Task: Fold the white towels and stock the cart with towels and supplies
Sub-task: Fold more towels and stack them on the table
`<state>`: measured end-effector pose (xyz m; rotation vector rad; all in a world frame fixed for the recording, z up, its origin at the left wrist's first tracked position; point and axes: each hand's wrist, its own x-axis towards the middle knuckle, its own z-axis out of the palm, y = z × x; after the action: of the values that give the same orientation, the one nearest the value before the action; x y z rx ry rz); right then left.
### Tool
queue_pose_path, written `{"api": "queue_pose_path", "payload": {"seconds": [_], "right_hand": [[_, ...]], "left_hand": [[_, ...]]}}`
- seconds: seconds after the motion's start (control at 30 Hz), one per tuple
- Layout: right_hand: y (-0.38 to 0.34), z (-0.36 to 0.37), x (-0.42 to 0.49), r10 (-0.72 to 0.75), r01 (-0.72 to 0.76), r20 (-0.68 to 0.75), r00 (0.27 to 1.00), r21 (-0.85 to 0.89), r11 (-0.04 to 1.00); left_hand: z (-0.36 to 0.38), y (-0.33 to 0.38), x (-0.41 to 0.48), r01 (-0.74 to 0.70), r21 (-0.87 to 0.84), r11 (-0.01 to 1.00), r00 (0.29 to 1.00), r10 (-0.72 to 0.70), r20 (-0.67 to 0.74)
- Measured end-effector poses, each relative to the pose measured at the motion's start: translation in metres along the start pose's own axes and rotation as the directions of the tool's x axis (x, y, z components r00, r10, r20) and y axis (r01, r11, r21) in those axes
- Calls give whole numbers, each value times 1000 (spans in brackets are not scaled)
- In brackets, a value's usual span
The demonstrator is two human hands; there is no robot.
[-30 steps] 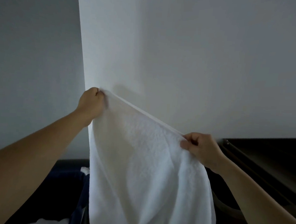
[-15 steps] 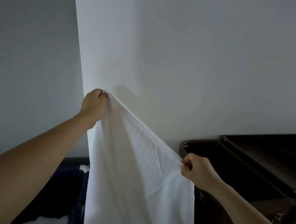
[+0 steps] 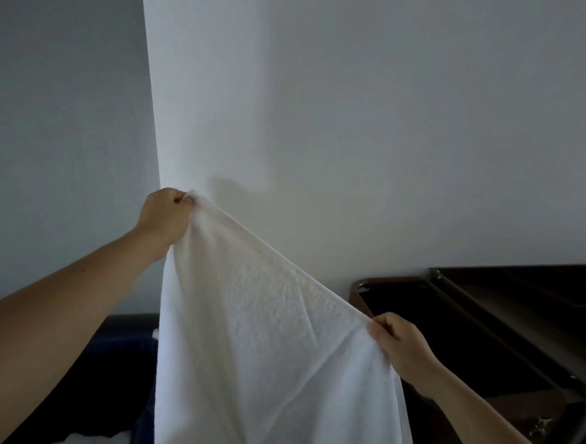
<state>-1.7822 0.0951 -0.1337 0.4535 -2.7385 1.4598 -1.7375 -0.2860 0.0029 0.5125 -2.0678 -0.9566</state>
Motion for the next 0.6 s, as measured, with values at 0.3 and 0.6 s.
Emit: {"api": "queue_pose_path", "payload": {"seconds": [0.3, 0.6], "right_hand": [[-110, 4, 1, -443, 450, 78, 893, -158, 879], [-141, 17, 9, -581, 613, 196, 790, -267, 743]], "left_hand": [[22, 27, -68, -164, -93, 982, 918, 187, 350], [18, 46, -108, -191, -230, 954, 609, 299, 735]]}}
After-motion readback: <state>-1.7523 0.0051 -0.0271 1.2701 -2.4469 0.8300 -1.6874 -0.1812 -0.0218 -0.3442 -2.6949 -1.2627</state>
